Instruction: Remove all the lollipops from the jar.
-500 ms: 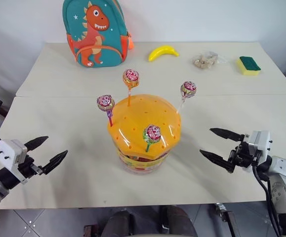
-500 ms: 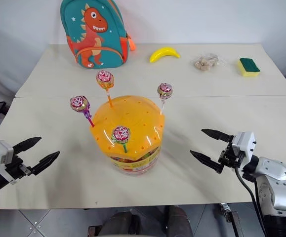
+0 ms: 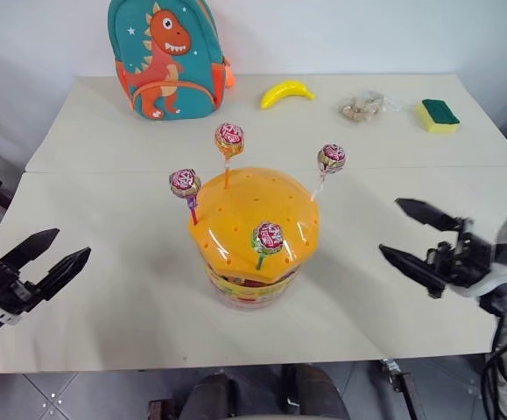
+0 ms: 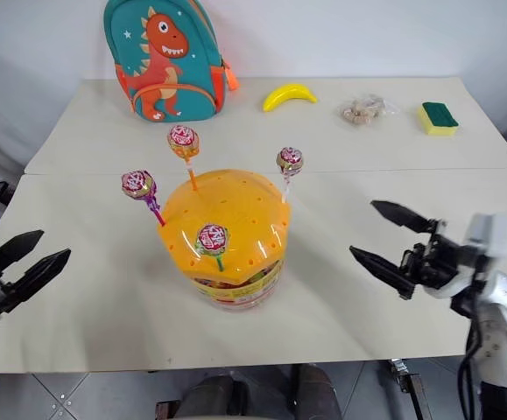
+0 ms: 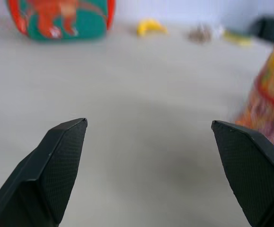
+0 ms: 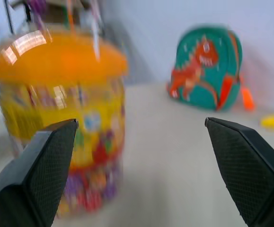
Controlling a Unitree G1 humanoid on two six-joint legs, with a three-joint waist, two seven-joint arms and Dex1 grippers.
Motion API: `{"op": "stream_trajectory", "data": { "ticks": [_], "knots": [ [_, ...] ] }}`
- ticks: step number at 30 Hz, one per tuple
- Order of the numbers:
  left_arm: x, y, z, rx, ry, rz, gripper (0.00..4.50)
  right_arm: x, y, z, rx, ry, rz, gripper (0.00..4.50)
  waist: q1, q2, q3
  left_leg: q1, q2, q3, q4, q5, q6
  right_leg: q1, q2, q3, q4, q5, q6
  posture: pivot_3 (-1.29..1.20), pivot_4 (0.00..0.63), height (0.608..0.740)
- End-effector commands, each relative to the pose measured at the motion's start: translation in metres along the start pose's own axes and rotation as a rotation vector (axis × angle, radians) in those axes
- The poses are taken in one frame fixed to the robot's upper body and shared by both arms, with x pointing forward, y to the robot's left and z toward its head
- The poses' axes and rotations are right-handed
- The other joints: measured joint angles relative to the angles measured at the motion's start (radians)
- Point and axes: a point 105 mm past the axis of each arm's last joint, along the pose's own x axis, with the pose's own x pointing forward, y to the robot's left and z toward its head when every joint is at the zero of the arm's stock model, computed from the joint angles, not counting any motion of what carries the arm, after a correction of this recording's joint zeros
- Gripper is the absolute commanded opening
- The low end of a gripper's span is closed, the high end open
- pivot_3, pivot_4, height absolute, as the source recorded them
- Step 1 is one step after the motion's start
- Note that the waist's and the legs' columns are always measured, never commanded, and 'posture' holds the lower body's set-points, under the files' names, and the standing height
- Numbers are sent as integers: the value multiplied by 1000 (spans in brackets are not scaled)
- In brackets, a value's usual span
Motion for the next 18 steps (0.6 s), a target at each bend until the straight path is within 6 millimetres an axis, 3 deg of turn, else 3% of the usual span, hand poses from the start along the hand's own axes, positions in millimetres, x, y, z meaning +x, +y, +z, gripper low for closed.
{"op": "stream_trajectory", "data": {
  "ticks": [1, 5, 9, 15, 18],
  "knots": [
    [-1, -11, 24, 0, -37, -99, 4481, 4, 14, 30, -27, -78, 62, 4500, 6, 0, 0, 0, 0, 0, 0, 0, 0, 0, 0, 0, 0, 0, 0, 0, 150, 740],
    [5, -15, 34, 23, 6, -212, 4481, 1, 27, 43, -4, -80, 147, 4500, 19, 0, 0, 0, 0, -1, 1, 0, 0, 1, 0, 0, -1, 0, 0, 0, 150, 740],
    [25, -32, 42, 38, 53, -403, 4481, -4, 43, 40, -40, -36, 263, 4500, 26, 0, 0, 0, 0, -1, 1, 0, 0, 0, 0, 0, 0, -1, -1, 0, 150, 740],
    [64, -65, 58, 146, 57, -692, 4481, -13, 37, 30, -75, 42, 307, 4500, 23, 0, 0, 0, -1, 0, 1, 0, 0, 1, 1, 0, 1, 0, 0, 0, 150, 740],
    [92, -87, 71, 179, -53, -809, 4481, -15, 31, 25, -87, 56, 288, 4500, 24, 0, 0, 0, -1, 0, 1, 0, 1, 0, 2, 0, 1, 0, 0, 0, 150, 740]
  ]
}}
